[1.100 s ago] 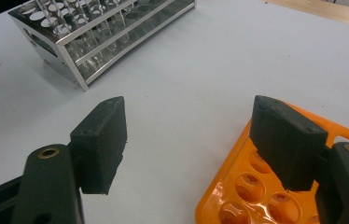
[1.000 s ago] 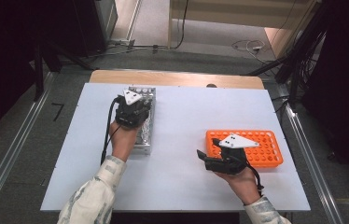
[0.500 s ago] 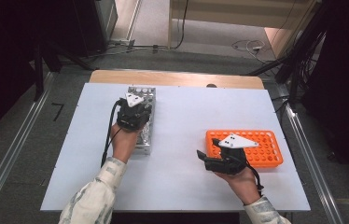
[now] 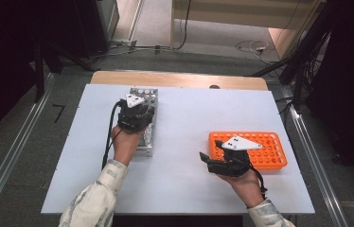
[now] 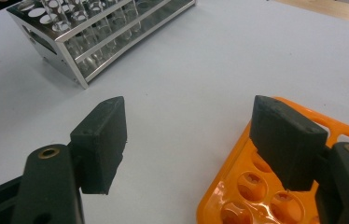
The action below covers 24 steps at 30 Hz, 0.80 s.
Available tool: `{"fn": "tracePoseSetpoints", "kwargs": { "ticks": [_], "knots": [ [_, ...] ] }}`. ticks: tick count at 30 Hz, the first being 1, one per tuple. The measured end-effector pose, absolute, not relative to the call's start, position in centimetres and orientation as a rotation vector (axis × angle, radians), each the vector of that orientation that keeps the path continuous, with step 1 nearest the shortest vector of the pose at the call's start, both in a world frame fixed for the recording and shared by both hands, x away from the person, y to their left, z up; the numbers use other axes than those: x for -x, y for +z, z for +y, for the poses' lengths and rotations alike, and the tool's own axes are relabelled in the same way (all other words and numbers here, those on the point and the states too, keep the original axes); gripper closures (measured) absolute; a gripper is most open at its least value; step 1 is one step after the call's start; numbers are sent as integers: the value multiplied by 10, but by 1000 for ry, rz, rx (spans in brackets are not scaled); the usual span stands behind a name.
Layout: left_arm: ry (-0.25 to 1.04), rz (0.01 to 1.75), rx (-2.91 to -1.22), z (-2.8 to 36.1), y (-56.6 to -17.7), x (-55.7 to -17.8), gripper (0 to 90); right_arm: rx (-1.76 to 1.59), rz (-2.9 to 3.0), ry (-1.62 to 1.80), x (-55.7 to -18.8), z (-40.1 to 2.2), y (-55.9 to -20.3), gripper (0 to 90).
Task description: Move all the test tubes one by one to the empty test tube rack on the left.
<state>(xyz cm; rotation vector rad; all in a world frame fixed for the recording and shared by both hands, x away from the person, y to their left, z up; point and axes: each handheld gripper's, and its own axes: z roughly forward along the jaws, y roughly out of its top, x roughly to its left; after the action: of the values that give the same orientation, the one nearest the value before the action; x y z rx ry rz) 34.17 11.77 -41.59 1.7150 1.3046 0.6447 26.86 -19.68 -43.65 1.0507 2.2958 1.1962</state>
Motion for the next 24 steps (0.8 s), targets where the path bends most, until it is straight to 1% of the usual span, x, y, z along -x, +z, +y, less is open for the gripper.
{"fn": "tracePoseSetpoints", "kwargs": {
  "ticks": [5, 7, 10, 16, 20, 24],
  "knots": [
    [624, 1299, -1697, 118, -414, -340, 609, -1051, 2295, 1198, -269, -197, -436, 259],
    [623, 1302, -1687, 119, -413, -339, 560, -1051, 2291, 1201, -269, -197, -436, 259],
    [616, 1309, -1659, 119, -410, -337, 434, -1052, 2291, 1202, -269, -198, -436, 259],
    [633, 1312, -1636, 121, -404, -329, 305, -1056, 2290, 1201, -269, -198, -436, 259],
    [642, 1308, -1633, 122, -403, -324, 247, -1060, 2288, 1202, -270, -198, -436, 259],
    [639, 1304, -1618, 124, -404, -317, 236, -1057, 2289, 1200, -269, -198, -436, 259]
  ]
}}
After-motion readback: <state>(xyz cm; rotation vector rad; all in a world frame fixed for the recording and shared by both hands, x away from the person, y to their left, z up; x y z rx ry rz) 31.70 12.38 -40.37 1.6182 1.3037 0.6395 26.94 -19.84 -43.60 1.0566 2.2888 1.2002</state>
